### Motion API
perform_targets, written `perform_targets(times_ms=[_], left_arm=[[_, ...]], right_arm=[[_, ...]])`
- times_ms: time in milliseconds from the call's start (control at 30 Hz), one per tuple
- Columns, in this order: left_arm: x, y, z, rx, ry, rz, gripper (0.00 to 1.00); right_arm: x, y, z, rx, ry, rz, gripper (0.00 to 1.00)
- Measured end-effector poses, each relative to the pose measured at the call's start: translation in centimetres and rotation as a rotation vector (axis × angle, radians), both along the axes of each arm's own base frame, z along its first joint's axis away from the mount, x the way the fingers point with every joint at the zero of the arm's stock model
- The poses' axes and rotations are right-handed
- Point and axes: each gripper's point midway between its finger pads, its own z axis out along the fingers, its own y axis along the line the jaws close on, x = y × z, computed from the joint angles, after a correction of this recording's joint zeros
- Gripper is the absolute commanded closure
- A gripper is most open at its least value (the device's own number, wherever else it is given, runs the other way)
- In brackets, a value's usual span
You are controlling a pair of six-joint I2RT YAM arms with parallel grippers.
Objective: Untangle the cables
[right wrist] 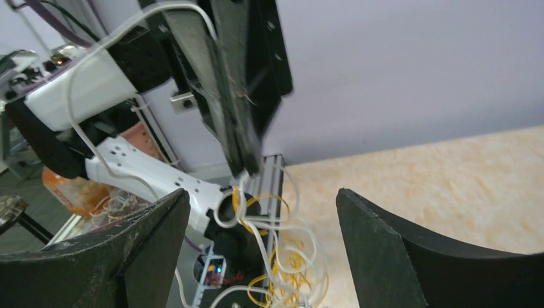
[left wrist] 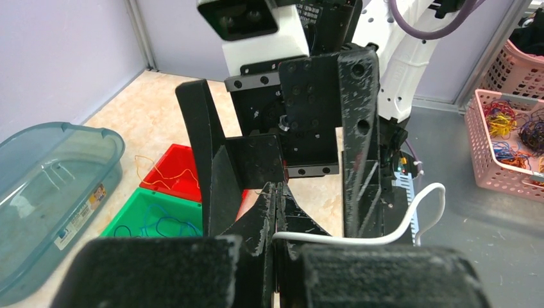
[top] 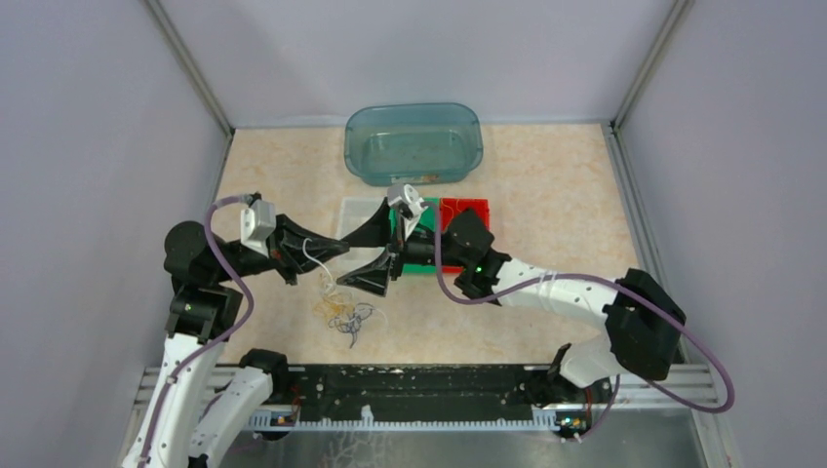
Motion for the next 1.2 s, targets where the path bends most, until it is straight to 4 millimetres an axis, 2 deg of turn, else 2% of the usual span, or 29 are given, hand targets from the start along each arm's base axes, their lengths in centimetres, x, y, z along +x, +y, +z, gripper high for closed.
perform_targets(times_ms=[167, 433, 500, 633, 667, 833, 967, 1133, 1200], left_arm=[[-0.1, 0.0, 0.1, -0.004, 0.005, -0.005, 1.00], [-0.2, -0.1, 0.5, -0.019, 0.013, -0.010, 1.00], [-0.2, -0.1, 0.6, -0.022, 0.016, -0.011, 1.00], [-0.1, -0.1, 0.6, -0.024, 0.021, -0.011, 1.00], [-0.1, -0.1, 0.6, -0.025, 0.022, -0.010, 1.00], [0.1, -0.2, 0.9, -0.029, 0.032, -0.007, 1.00], [0.0, -0.1, 2.2, -0.036, 0.011, -0.009, 1.00], [-0.6, -0.1, 4.7, -0.060, -0.033, -0.013, 1.00], [-0.8, 0.0, 5.5, -0.067, -0.046, -0.016, 1.00]], right_arm=[[-1.5, 1.4, 2.3, 0.092, -0.016, 0.073, 0.19], [-1.1, 3.6, 0.7, 0.128, 0.048, 0.074, 0.38], [-0.8, 4.1, 0.7, 0.142, 0.061, 0.072, 0.44], [-1.0, 5.1, 1.2, 0.165, 0.063, 0.078, 0.69], [-1.2, 5.3, 1.5, 0.171, 0.059, 0.081, 0.71], [-1.4, 5.4, 1.5, 0.180, 0.052, 0.070, 0.56], [-0.6, 5.2, -0.8, 0.148, 0.063, 0.017, 0.57], [0.7, 5.6, -5.7, 0.061, 0.096, -0.055, 0.63], [1.2, 5.7, -7.0, 0.037, 0.103, -0.078, 0.64]])
